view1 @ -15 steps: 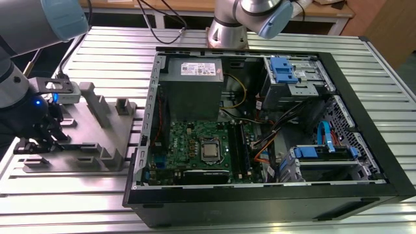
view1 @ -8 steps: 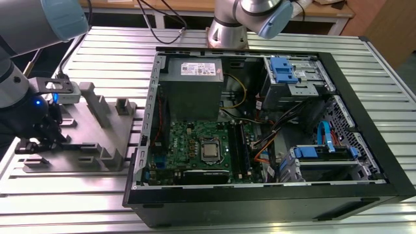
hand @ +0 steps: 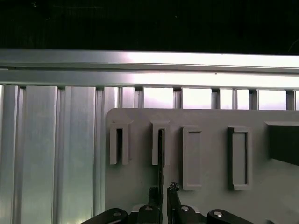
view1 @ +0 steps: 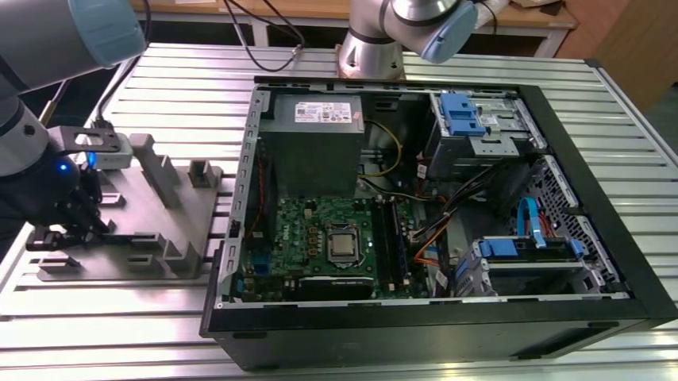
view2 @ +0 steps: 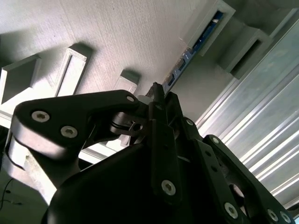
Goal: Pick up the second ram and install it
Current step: 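Pick up the second ram and move it above second insertion slot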
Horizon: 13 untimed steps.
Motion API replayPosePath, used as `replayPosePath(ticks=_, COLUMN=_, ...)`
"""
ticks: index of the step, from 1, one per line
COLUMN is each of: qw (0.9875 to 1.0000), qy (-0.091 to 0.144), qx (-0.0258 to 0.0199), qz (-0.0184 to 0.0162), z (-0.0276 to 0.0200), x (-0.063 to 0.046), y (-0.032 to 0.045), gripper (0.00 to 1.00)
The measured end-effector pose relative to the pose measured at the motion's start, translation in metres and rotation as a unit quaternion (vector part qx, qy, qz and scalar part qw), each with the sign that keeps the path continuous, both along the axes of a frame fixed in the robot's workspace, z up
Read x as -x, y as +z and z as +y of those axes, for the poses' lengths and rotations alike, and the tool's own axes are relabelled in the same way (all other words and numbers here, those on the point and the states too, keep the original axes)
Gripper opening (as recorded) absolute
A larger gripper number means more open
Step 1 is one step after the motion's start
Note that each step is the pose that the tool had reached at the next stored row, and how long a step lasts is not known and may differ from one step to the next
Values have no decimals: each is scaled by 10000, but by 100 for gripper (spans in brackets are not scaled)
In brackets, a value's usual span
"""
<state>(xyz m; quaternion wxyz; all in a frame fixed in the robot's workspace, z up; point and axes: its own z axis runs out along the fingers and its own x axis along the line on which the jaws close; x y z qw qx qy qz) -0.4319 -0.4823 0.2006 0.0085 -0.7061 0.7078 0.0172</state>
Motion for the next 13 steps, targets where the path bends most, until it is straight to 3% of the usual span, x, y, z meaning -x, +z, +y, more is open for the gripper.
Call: replayPosePath(ticks=13, qw=10000, qy=0, qx=1, qz=9, z=-6, x=-24, y=-1, gripper=18)
